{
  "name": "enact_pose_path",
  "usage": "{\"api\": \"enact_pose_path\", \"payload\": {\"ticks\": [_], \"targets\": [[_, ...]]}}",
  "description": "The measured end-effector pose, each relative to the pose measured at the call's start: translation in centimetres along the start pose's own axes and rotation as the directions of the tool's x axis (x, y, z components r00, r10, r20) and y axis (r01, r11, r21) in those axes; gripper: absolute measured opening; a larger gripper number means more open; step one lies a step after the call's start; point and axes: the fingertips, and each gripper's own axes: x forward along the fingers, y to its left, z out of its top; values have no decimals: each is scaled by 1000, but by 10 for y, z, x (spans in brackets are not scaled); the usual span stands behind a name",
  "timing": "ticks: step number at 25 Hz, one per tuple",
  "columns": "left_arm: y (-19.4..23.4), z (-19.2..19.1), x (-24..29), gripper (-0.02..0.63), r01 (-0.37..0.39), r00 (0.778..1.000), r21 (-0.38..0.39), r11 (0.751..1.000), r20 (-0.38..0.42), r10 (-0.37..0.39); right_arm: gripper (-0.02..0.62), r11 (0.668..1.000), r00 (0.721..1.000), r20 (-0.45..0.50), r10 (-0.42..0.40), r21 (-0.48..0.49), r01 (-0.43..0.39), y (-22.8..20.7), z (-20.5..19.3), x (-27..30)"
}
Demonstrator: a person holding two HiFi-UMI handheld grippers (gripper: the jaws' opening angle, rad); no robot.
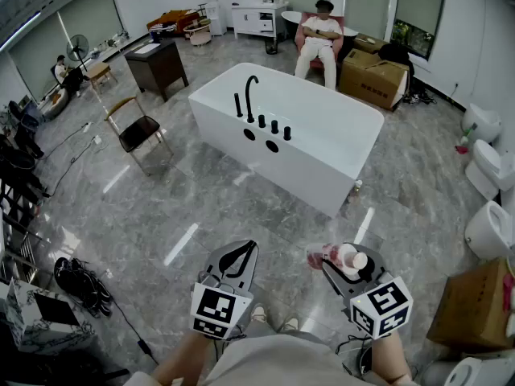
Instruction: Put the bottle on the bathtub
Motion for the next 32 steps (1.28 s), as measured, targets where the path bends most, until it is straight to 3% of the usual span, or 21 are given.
{"api": "enact_pose_path", "payload": {"ticks": [12,21,27,32], "targets": [[1,-4,1,23,-36,999,-7,999,-3,36,236,998,999,10,49,24,-50,3,2,9],[2,-14,33,23,-51,999,-19,999,-14,51,236,998,998,-27,52,23,-51,-32,-15,27],[9,-15,96,23,-38,999,-24,999,-5,38,236,999,998,-44,46,22,-46,-79,-22,57],[39,-19,158,23,-14,1000,-27,1000,-11,14,236,997,998,-49,25,70,-21,-130,-18,99]]}}
